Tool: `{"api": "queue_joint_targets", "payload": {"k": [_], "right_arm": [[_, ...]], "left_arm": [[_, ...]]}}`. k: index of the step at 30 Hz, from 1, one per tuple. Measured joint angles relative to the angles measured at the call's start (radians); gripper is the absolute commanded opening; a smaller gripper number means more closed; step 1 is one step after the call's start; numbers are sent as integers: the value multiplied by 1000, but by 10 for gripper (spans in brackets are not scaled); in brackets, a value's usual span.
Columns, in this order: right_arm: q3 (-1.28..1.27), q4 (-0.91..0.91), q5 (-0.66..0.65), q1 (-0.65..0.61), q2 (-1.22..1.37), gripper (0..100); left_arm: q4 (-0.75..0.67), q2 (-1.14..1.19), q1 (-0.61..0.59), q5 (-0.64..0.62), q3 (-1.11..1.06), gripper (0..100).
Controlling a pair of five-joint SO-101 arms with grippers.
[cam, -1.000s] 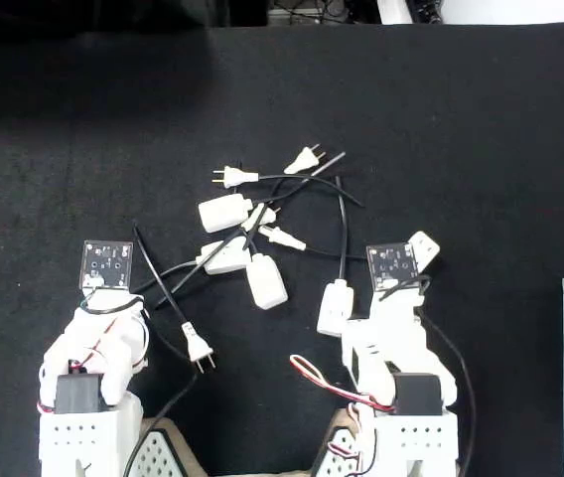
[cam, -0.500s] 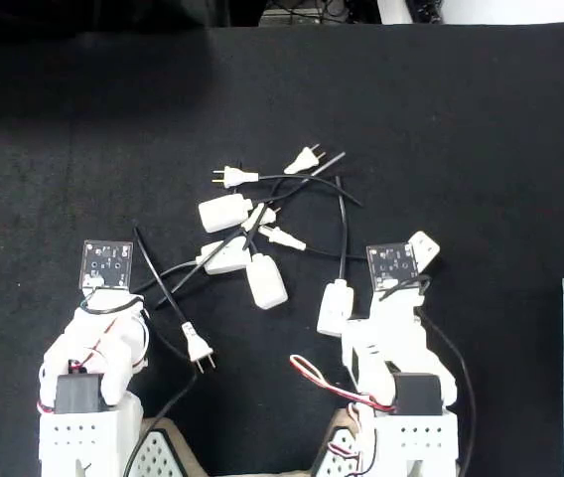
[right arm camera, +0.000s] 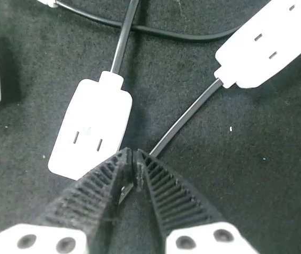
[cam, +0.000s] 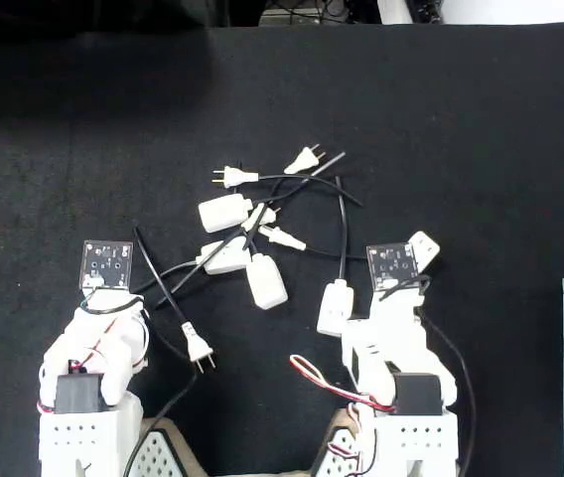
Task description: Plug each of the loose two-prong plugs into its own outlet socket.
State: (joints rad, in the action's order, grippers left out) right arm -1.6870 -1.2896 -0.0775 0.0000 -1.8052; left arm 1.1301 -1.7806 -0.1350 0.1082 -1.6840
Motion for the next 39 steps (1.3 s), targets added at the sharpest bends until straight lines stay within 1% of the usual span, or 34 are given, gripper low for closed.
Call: {"api": "queue_joint_targets", "payload": {"k": [28,32,33,39], "right_arm": [[0,0,5,0,0,14],[0,0,5,0,0,15],[0,0,5,0,0,15],[0,0,5,0,0,14]], "left_arm": [[0,0,3,0,0,32],[-2,-2,12,-2,37,31],[-8,-2,20,0,52,30],[-144,-2,20,0,69,30]]}}
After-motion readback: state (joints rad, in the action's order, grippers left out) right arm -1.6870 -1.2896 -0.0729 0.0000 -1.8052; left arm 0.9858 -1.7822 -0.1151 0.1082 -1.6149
